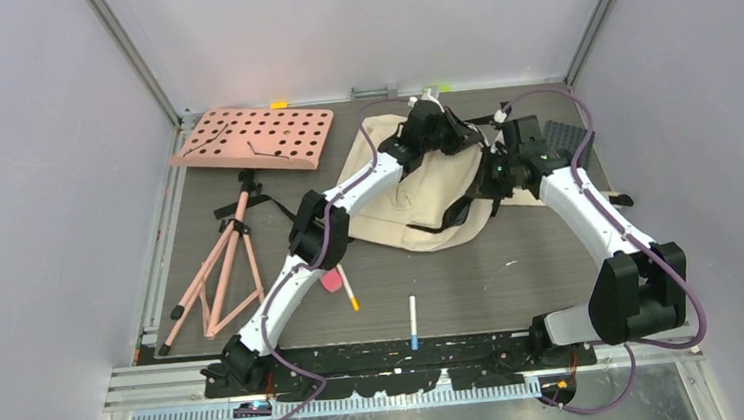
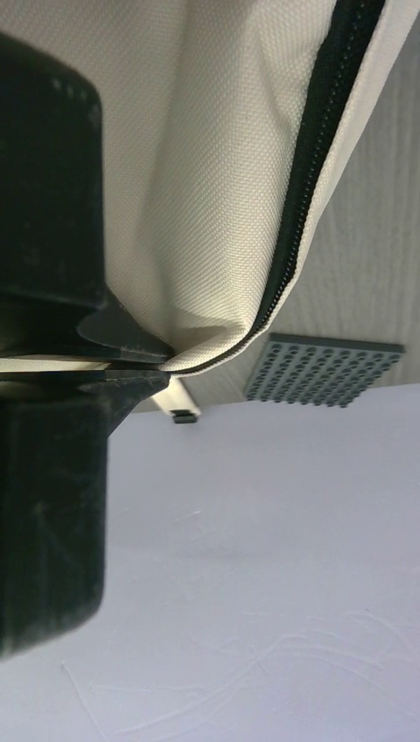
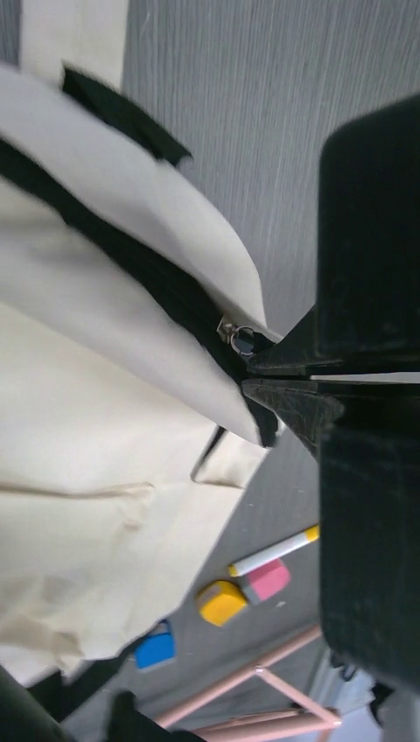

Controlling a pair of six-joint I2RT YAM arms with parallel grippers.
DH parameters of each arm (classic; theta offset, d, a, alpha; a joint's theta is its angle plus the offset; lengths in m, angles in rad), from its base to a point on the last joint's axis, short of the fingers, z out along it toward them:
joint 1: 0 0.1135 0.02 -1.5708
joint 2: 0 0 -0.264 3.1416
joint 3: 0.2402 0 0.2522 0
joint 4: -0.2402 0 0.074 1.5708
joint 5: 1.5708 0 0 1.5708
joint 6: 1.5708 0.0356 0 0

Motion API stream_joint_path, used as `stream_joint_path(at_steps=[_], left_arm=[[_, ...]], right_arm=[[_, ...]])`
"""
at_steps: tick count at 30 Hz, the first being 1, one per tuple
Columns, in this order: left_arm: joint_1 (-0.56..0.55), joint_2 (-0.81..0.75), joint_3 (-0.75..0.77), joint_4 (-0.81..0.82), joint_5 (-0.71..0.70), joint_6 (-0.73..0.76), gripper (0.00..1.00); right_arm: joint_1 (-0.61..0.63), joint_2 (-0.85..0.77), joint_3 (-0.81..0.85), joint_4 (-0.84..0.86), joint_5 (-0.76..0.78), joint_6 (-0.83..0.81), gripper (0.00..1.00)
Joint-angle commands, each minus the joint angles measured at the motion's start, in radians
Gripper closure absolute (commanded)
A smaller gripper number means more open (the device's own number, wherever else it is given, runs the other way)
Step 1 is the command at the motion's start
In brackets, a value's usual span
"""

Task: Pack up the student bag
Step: Zip the student bag at the center of the board.

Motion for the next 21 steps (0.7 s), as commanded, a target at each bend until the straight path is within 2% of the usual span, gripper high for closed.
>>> stream_joint_path(at_steps=[1,8,12,13,17,19,21], left_arm=[[0.033,-0.003,0.042,0.185,-0.187,0.057,1.0],[0.079,-0.009,0.039,0.207,-0.29,0.104,1.0],[0.097,-0.052,-0.013,0.211,-0.267,0.135,1.0],[0.101,-0.07,-0.037,0.214,-0.263,0.144,0.94],[0.114,-0.166,-0.139,0.213,-0.134,0.204,0.58],[0.115,-0.223,-0.196,0.204,-0.057,0.248,0.48],[0.115,-0.282,-0.269,0.174,0.013,0.293,0.44]], right_arm=[[0.072,-0.012,0.006,-0.058,-0.138,-0.063,0.99],[0.142,0.001,-0.015,-0.101,-0.213,-0.119,0.99],[0.144,-0.01,-0.007,-0.108,-0.136,-0.09,0.99],[0.144,-0.013,-0.002,-0.11,-0.078,-0.067,0.99],[0.137,-0.024,0.023,-0.098,0.097,0.007,0.99],[0.124,-0.029,0.025,-0.081,0.137,0.028,0.99],[0.109,-0.042,0.023,-0.069,0.161,0.028,0.99]])
